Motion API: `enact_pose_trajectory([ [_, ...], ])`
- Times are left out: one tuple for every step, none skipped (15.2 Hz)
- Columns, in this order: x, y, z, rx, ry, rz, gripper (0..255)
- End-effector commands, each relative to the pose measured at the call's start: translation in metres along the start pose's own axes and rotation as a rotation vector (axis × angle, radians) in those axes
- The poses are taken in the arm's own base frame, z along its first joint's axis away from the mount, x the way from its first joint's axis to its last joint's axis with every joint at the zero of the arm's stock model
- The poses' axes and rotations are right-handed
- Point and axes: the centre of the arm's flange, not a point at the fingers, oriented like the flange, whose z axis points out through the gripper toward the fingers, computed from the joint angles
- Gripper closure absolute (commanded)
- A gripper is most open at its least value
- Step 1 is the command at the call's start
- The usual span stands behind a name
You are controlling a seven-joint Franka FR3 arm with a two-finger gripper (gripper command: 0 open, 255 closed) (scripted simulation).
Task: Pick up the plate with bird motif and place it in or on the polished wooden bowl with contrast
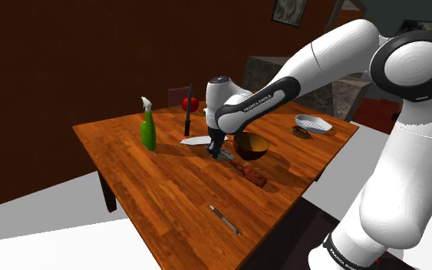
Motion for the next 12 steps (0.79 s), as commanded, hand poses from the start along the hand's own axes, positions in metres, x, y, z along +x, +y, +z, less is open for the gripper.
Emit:
enact_pose_trajectory([
  [0.0, 0.002, -0.01, 0.0, 0.0, -0.001, 255],
  [-0.001, 0.003, -0.015, 0.0, 0.0, -0.001, 255],
  [-0.001, 0.004, -0.02, 0.0, 0.0, -0.001, 255],
  [-0.001, 0.005, -0.026, 0.0, 0.0, -0.001, 255],
  [-0.001, 0.006, -0.031, 0.0, 0.0, -0.001, 255],
  [-0.002, 0.007, -0.036, 0.0, 0.0, -0.001, 255],
  [-0.002, 0.008, -0.041, 0.0, 0.0, -0.001, 255],
  [-0.002, 0.009, -0.046, 0.0, 0.0, -0.001, 255],
  [-0.003, 0.01, -0.051, 0.0, 0.0, -0.001, 255],
  [-0.003, 0.011, -0.057, 0.0, 0.0, -0.001, 255],
  [-0.003, 0.012, -0.062, 0.0, 0.0, -0.001, 255],
  [-0.003, 0.013, -0.067, 0.0, 0.0, -0.001, 255],
])
